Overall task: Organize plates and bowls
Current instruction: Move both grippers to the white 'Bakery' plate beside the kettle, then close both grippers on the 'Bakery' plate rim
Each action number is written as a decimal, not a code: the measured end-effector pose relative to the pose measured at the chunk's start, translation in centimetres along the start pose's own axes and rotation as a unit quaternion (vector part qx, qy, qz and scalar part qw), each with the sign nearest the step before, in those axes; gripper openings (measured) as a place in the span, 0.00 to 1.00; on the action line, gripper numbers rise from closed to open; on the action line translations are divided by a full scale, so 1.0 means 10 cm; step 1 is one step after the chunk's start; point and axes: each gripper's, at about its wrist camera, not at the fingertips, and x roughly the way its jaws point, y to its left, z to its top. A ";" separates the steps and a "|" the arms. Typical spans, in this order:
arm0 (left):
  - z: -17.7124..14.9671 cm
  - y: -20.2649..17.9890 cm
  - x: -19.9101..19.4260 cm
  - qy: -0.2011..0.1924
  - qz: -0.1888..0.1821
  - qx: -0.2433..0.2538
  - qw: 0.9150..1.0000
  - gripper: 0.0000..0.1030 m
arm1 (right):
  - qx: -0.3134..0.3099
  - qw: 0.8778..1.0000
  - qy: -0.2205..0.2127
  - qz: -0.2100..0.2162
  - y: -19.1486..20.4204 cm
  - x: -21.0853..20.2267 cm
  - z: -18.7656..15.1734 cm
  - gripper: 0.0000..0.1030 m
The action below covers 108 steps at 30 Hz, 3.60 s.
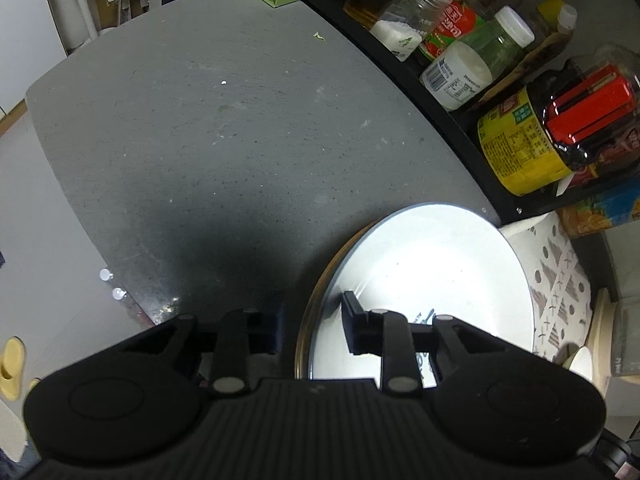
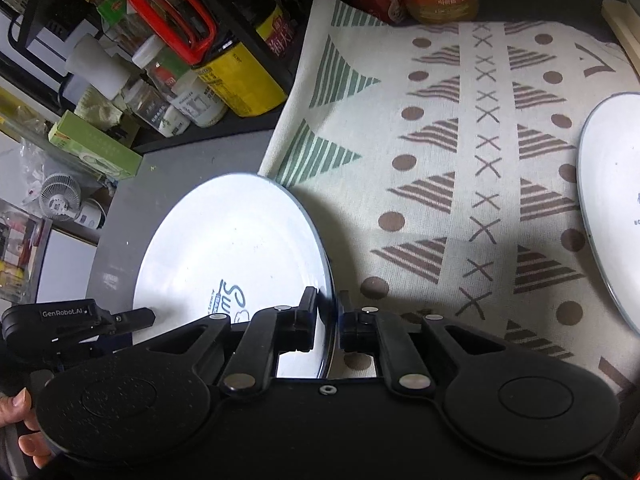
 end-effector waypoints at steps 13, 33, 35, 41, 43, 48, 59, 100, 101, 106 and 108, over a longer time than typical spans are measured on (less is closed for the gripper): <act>0.01 -0.41 -0.21 -0.004 0.026 0.063 0.998 0.38 | -0.029 1.000 0.003 0.012 0.07 -0.42 0.04 0.51; -0.38 -1.35 -0.36 0.003 -0.049 0.124 0.991 0.69 | -0.013 0.997 -0.077 -0.021 -0.48 -1.23 0.01 0.80; -0.44 -1.46 -0.35 0.004 -0.058 0.136 0.989 0.69 | -0.004 0.996 -0.086 -0.025 -0.57 -1.32 0.00 0.80; -0.60 -1.76 -0.34 0.012 -0.079 0.168 0.982 0.69 | 0.024 0.993 -0.109 -0.040 -0.82 -1.53 -0.05 0.80; -0.65 -1.85 -0.33 0.014 -0.084 0.181 0.980 0.69 | 0.032 0.992 -0.118 -0.045 -0.89 -1.60 -0.08 0.80; -0.75 -2.06 -0.29 0.024 -0.093 0.204 0.974 0.69 | 0.061 0.986 -0.140 -0.065 -1.10 -1.74 -0.13 0.80; -0.91 -2.45 -0.16 0.044 -0.100 0.259 0.960 0.69 | 0.125 0.974 -0.162 -0.101 -1.55 -1.89 -0.24 0.80; -0.97 -2.97 1.12 0.183 -0.125 0.193 0.956 0.20 | 0.267 0.958 -0.052 -0.091 -2.61 -1.15 0.12 0.31; -0.96 -2.96 1.13 0.185 -0.127 0.190 0.956 0.19 | 0.267 0.958 -0.049 -0.091 -2.62 -1.13 0.13 0.28; -0.98 -2.96 1.19 0.191 -0.129 0.181 0.956 0.14 | 0.264 0.960 -0.037 -0.086 -2.64 -1.05 0.15 0.24; -0.99 -2.96 1.21 0.192 -0.125 0.181 0.956 0.14 | 0.265 0.960 -0.032 -0.086 -2.66 -1.01 0.16 0.24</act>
